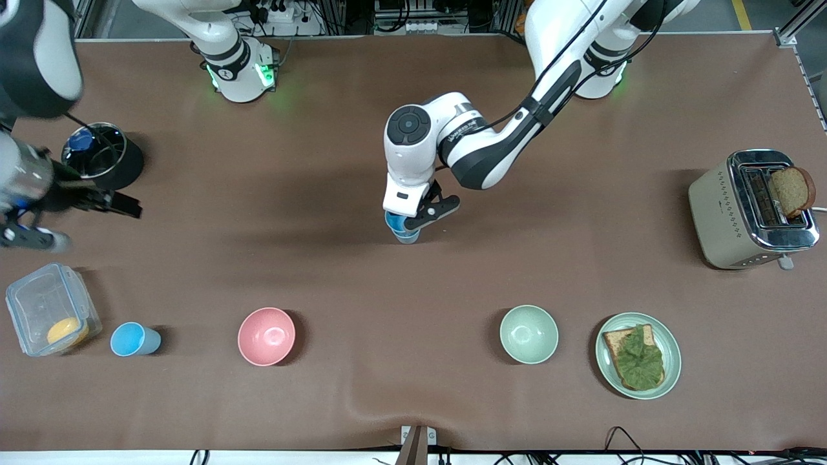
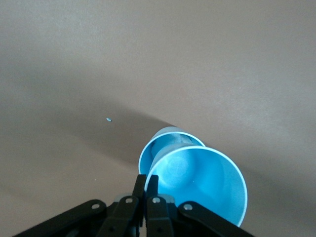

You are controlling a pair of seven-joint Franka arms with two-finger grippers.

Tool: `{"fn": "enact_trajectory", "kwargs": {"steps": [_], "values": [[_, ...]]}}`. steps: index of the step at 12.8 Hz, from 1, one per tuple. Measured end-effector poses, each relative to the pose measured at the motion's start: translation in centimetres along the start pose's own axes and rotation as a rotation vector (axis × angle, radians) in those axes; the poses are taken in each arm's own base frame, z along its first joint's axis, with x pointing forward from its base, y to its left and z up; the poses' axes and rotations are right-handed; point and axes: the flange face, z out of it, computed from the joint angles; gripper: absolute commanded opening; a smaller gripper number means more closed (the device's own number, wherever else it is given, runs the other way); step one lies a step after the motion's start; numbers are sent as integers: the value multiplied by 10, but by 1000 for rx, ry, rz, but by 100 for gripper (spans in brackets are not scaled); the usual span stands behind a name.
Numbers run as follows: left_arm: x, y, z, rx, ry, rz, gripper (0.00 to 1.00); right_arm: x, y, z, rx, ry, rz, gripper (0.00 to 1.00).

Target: Stack blue cups with both arms

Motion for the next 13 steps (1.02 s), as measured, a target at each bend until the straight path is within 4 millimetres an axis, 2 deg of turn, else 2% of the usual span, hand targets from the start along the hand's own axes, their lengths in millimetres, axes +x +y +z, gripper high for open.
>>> {"fn": "enact_trajectory", "kwargs": {"steps": [3,4,5,7,8,10,12,13], "values": [[9,0,-2,-7,6,-13,100,-22,17,-24,0,39,-18,100],[22,0,-12,-23,23,-30,100,-23,22,-26,1,43,-25,100],[47,-3,-30,-47,59,-56,100,-23,27,-26,1,43,-20,100],[112,-26,-90,-108,143,-100,100,-22,30,-24,1,43,-16,100],[147,-46,-126,-129,181,-123,100,-23,29,-25,2,44,-17,100],[210,-103,-193,-118,248,-155,100,-24,30,-28,3,51,-17,100],[261,-167,-246,-72,299,-93,100,-27,30,-34,1,37,-16,100],[280,-197,-264,-37,302,-40,100,-28,31,-36,1,33,-16,100]]}}
